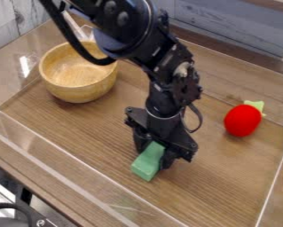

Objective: Put the green block in the brown bowl

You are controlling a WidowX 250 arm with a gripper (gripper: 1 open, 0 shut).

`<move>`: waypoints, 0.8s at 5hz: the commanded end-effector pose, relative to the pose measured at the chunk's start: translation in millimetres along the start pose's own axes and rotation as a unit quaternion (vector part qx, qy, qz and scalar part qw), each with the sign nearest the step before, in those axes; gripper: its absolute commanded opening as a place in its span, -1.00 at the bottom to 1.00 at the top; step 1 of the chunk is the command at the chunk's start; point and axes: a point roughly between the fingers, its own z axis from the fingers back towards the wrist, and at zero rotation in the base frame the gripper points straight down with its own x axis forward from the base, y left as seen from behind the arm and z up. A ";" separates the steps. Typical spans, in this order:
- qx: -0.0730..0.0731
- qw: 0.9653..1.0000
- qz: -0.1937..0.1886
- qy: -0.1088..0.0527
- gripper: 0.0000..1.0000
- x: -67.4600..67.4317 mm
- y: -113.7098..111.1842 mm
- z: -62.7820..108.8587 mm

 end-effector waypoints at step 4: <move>0.027 0.993 0.088 -0.069 -1.00 50.6 93.7 64.3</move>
